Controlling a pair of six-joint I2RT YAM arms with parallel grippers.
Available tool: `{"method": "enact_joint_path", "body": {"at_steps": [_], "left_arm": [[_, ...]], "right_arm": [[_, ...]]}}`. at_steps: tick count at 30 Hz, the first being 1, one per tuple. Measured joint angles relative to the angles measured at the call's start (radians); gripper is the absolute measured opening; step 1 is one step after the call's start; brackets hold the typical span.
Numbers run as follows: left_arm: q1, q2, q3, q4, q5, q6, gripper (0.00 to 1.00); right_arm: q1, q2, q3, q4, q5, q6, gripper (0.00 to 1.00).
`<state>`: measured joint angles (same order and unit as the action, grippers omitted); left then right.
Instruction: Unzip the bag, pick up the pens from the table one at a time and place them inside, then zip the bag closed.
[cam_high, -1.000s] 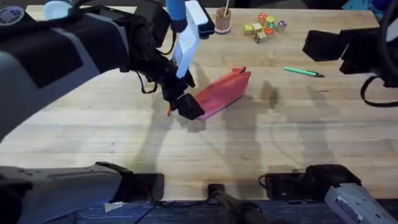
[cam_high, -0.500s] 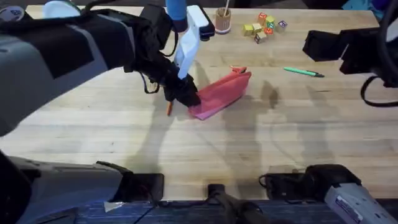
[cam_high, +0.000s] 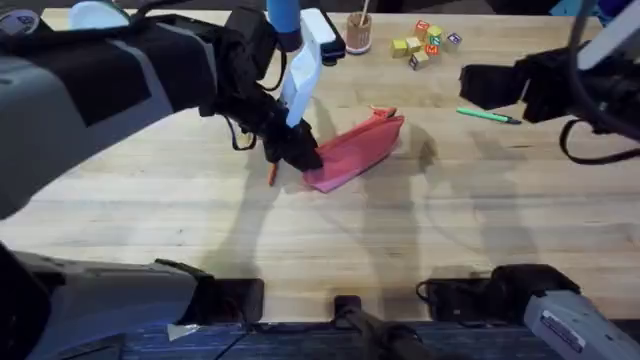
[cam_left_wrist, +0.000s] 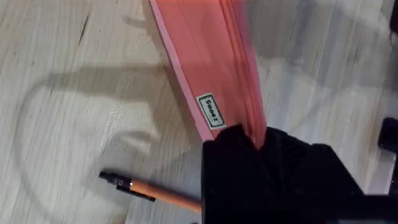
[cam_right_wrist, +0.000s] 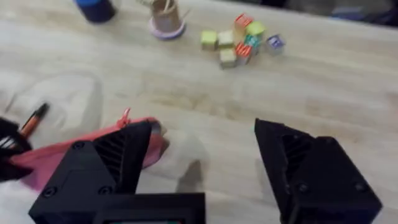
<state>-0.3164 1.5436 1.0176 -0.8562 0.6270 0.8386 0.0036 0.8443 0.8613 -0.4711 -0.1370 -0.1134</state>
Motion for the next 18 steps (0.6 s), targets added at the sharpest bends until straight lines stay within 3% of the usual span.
{"method": "enact_joint_path", "body": {"at_steps": [18], "left_arm": [[0.0,0.0,0.0,0.0,0.0,0.0,0.042]], "right_arm": [[0.024,0.401,0.417,-0.34,-0.063,-0.013,0.996]]}}
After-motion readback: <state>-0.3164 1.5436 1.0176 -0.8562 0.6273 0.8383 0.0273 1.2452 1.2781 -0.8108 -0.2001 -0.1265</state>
